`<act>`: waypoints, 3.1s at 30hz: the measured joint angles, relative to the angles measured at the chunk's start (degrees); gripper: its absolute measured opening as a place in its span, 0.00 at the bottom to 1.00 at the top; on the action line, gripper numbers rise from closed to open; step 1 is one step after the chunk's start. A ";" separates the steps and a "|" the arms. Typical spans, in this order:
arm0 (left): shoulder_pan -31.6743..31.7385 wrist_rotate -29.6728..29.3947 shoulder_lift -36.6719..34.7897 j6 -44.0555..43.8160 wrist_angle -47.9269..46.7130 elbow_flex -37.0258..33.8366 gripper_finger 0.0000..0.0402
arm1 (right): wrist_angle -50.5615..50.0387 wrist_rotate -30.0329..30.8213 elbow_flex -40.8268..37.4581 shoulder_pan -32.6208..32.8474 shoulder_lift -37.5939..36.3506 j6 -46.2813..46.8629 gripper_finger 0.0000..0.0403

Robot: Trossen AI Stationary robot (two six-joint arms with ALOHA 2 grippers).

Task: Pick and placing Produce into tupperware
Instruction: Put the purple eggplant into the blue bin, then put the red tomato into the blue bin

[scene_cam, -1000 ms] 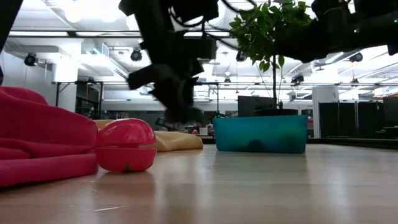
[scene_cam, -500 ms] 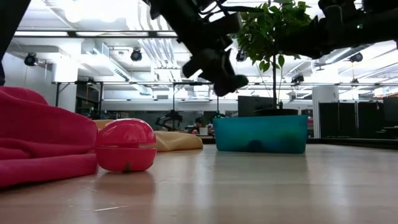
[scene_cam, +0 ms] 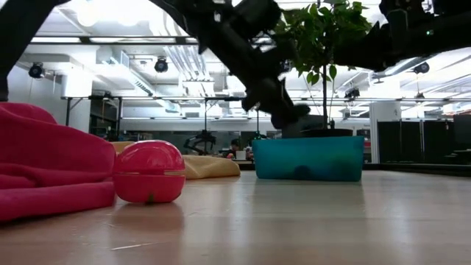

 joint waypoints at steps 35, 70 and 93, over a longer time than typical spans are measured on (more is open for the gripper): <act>0.73 0.97 7.31 2.56 -1.52 3.65 0.33 | -2.60 -0.15 -0.18 0.00 -0.10 0.24 0.52; -9.39 -6.09 -15.63 -22.58 -25.08 2.44 0.64 | -3.55 -0.97 -0.24 0.08 -0.13 4.14 0.52; -21.85 10.73 -7.71 -57.11 -37.79 3.74 0.86 | -5.05 -4.33 -0.35 0.15 0.41 12.31 0.52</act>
